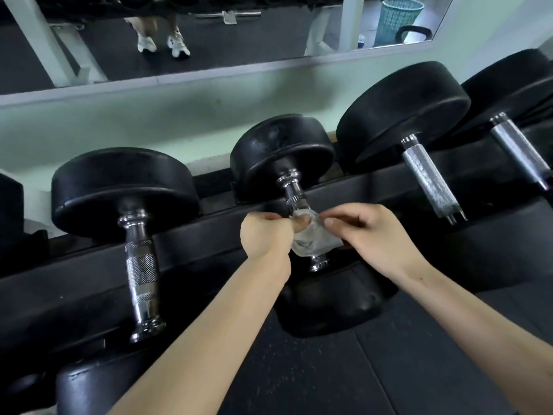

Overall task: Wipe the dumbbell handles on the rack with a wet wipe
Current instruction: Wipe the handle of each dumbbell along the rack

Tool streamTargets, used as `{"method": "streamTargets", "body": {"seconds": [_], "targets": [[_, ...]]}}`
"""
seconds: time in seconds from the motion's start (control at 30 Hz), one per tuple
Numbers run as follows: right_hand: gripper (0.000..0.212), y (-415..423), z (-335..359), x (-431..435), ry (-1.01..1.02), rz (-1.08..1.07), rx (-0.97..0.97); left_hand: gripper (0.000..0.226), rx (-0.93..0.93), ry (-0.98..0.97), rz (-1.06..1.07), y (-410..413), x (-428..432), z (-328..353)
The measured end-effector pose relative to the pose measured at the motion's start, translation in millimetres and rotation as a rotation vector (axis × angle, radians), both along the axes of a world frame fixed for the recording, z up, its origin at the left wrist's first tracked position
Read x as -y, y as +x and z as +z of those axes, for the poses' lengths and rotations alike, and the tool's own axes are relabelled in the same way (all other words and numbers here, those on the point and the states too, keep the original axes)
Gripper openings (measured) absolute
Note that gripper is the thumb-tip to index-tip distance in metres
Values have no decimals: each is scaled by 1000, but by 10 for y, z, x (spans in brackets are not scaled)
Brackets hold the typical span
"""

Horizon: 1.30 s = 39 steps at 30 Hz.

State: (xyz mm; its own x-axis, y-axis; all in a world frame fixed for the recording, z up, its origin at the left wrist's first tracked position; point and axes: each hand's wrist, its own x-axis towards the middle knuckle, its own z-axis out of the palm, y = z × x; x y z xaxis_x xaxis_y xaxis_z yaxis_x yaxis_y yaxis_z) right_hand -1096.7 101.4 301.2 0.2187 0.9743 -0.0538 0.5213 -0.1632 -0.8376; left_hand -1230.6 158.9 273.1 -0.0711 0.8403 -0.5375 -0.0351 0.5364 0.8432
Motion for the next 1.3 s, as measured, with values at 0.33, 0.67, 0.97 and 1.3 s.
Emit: {"method": "streamTargets", "body": {"seconds": [0.33, 0.67, 0.97, 1.3], "targets": [[15, -45, 18, -3, -112, -23, 127, 27, 20, -80, -18, -34, 123, 53], [12, -202, 232, -31, -312, -126, 217, 24, -112, -212, -111, -79, 199, 131], [45, -323, 429, -148, -566, -40, 277, 14, -151, -302, -62, -222, 237, 338], [15, -417, 398, -196, -418, -330, 95, 11, 27, -367, 268, 31, 191, 408]]}}
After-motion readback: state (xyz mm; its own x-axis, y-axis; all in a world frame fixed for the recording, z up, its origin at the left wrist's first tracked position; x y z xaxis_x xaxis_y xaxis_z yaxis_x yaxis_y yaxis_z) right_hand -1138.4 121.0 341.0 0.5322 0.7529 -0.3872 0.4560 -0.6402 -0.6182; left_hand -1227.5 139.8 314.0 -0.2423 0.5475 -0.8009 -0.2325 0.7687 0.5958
